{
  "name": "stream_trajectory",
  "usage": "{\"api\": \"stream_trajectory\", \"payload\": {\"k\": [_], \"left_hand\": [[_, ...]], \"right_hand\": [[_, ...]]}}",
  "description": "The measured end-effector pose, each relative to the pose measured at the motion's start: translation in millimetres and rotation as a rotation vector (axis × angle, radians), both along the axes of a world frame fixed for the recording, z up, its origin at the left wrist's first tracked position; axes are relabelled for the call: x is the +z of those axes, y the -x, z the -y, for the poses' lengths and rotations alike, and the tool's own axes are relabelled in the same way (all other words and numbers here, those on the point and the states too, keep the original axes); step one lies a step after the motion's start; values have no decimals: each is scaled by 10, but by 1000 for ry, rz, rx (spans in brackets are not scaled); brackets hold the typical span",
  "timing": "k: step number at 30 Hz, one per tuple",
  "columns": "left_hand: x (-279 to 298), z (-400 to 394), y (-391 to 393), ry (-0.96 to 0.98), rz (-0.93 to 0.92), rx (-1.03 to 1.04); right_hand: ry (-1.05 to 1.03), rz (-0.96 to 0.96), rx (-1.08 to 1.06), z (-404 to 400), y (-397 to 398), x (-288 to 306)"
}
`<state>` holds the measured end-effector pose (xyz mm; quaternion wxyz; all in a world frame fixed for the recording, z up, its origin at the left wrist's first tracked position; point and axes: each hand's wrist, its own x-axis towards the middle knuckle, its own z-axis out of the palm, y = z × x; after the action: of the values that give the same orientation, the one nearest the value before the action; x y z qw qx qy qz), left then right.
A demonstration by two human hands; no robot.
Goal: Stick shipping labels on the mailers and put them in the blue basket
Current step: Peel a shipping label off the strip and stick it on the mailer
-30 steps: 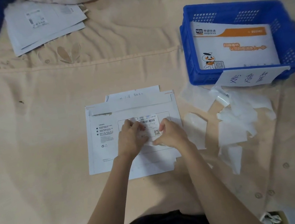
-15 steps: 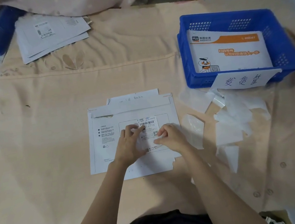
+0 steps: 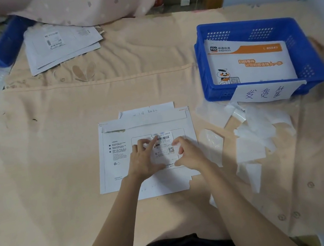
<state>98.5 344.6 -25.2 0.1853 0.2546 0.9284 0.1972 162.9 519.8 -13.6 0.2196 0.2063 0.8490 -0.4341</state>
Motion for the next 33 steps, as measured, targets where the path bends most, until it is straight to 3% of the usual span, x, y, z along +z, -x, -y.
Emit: {"api": "stream_trajectory", "payload": {"k": [5,19,22,24,27,29,33], "left_hand": [[54,-62,45,163,0,-39],[152,-94,74,270,80,-77],[243,-230,-45,331,18,-32],[274,-361,-223,283,-42,30],[233,-571,-516,163,-69,34],[192,-704,-623,147,-32,36],[230,-882,-598,174,17,118]], "right_hand": [[-279,122,331,37,145,97],[-211,145,265,5,165,124],[-40,104,176,-37,174,113],[100,75,-3,-85,155,158],[-100,-62,-259,-147,66,211],[-285,-36,-315,-170,-7,224],[-181,66,-395,-171,-69,225]]}}
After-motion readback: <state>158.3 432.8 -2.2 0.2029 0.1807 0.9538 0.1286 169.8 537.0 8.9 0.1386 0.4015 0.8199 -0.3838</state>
